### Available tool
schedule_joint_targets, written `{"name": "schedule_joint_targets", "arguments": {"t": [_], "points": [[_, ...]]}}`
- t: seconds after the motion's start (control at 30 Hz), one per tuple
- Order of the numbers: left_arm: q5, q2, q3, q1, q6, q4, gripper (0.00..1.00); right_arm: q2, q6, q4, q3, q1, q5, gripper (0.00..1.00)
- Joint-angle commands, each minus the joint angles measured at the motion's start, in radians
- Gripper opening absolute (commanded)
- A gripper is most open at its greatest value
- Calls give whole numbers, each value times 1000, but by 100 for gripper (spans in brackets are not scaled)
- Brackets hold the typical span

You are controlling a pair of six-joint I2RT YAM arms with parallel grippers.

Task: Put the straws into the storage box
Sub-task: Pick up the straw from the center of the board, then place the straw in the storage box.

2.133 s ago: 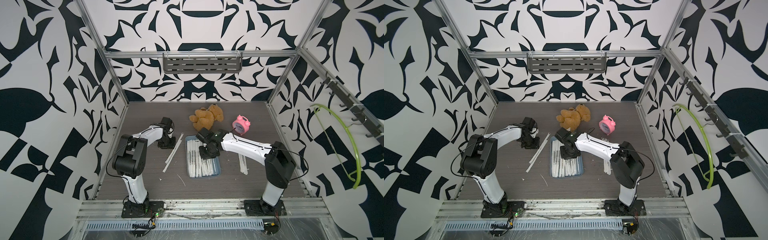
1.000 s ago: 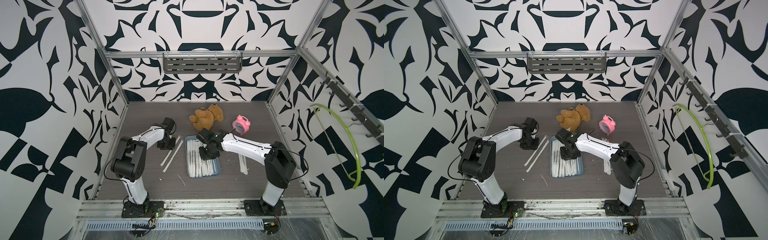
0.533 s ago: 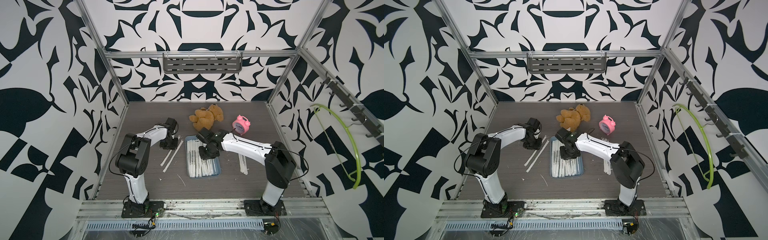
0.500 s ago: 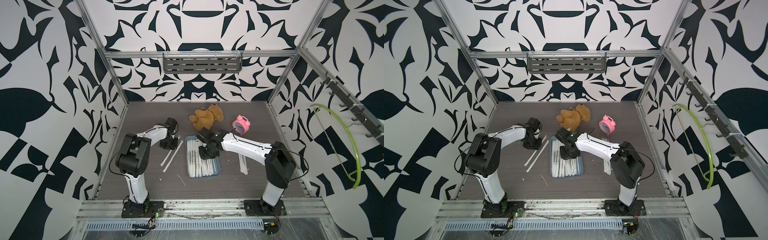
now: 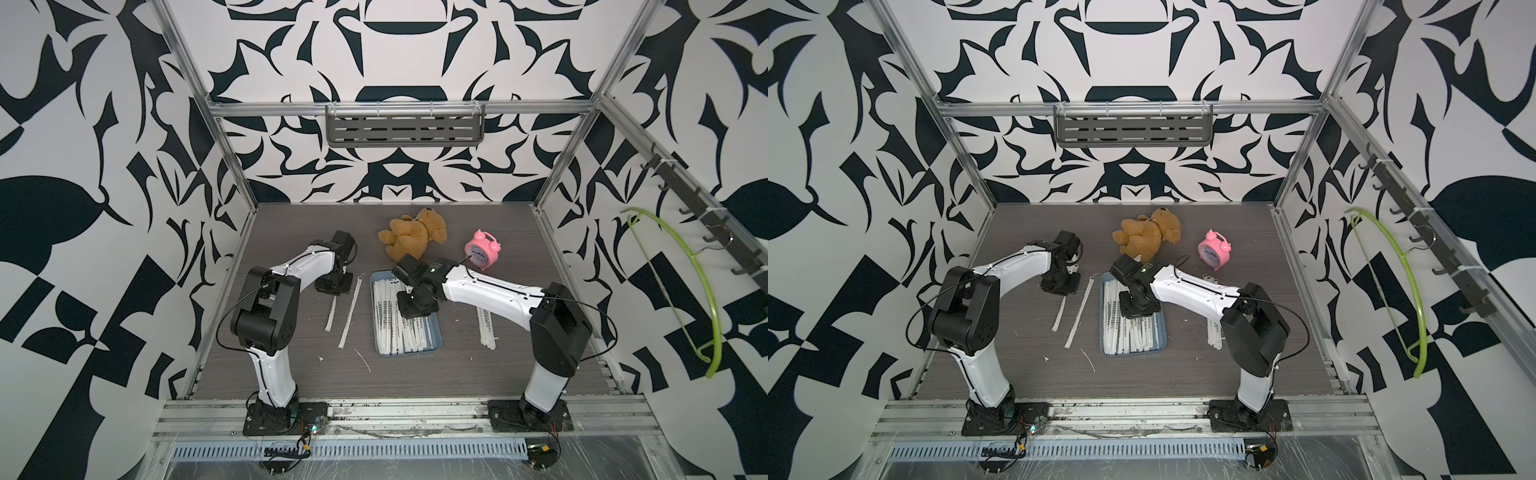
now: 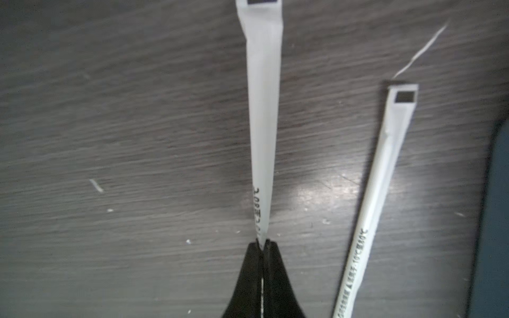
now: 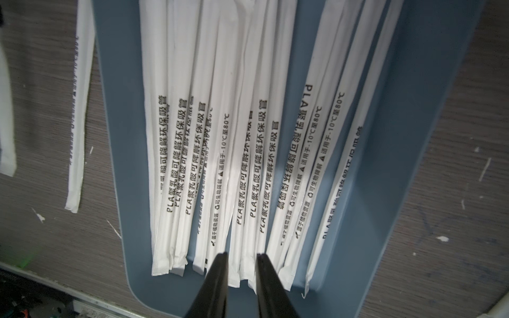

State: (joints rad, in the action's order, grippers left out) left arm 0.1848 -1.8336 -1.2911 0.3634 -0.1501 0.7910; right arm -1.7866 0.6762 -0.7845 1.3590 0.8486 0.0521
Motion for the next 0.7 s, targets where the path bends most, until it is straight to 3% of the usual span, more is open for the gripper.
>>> {"name": "schedule_joint_targets", "arguments": {"t": [0.0,0.17,0.33,0.5,0.67], "points": [[-83,132,-59,11,-79,92,0,74,-14,-21,11,-25,-25,24],[-277,252,13,178,-361,-74,0,143,-40,-16,-54,-128,-56,24],[-280,182,6,380,-618,-230,0,208,-66,-17,-91,-221,-75,24],[-228,96,15,458,-731,-326,0,243,-77,-7,-131,-265,-64,24],[-197,71,55,476,-752,-308,0,243,-83,9,-151,-266,-42,24]]}}
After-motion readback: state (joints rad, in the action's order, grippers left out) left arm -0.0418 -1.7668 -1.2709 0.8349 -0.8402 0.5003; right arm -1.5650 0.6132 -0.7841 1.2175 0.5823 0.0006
